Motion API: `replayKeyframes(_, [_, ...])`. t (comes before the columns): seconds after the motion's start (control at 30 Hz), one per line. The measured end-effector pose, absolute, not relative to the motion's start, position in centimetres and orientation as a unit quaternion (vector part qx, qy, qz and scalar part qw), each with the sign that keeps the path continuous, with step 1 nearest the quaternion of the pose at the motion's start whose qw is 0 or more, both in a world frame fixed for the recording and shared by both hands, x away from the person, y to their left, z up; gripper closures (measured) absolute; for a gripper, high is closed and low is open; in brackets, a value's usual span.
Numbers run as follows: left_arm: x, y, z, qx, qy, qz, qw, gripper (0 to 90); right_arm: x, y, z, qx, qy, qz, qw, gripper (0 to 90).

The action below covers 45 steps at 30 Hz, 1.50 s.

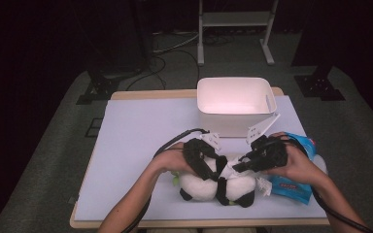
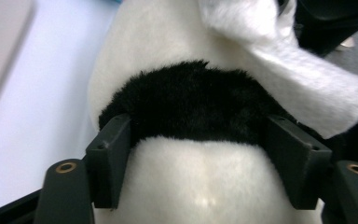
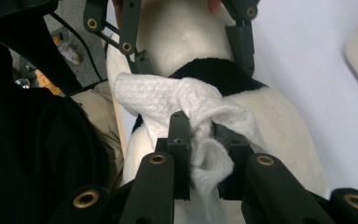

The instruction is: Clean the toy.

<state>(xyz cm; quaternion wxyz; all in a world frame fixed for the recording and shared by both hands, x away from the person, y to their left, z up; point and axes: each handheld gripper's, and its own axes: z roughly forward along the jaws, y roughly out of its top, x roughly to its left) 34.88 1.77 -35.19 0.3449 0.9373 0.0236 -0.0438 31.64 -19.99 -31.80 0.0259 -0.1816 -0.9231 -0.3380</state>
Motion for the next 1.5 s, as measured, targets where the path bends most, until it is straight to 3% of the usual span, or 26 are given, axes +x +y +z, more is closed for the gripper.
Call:
replayKeyframes(0.23, [35.6,2.7,-34.2,0.94,0.024,0.013,0.339,32.2,32.7,-19.4,-31.1,-0.19,-0.921,-0.341,0.0,77.7])
replayKeyframes(0.43, [35.6,3.4,-35.4,0.943,0.043,-0.006,0.329,25.9,33.7,-18.5,-32.1,-0.201,-0.923,-0.327,0.007,77.6])
replayKeyframes(0.6, [35.4,4.6,-36.0,0.933,0.06,-0.015,0.356,18.5,33.2,-18.6,-32.5,-0.201,-0.927,-0.317,0.0,77.5])
replayKeyframes(0.87, [34.0,7.5,-35.9,0.914,0.073,0.001,0.399,16.2,32.9,-19.7,-33.5,-0.218,-0.925,-0.312,0.007,77.7])
replayKeyframes(1.23, [32.3,11.3,-36.5,0.91,0.107,0.013,0.399,8.6,33.0,-20.2,-33.8,-0.229,-0.922,-0.311,0.011,77.9])
replayKeyframes(1.5, [32.1,12.3,-37.1,0.917,0.111,0.017,0.383,8.6,32.8,-21.1,-34.2,-0.24,-0.92,-0.31,0.014,77.9])
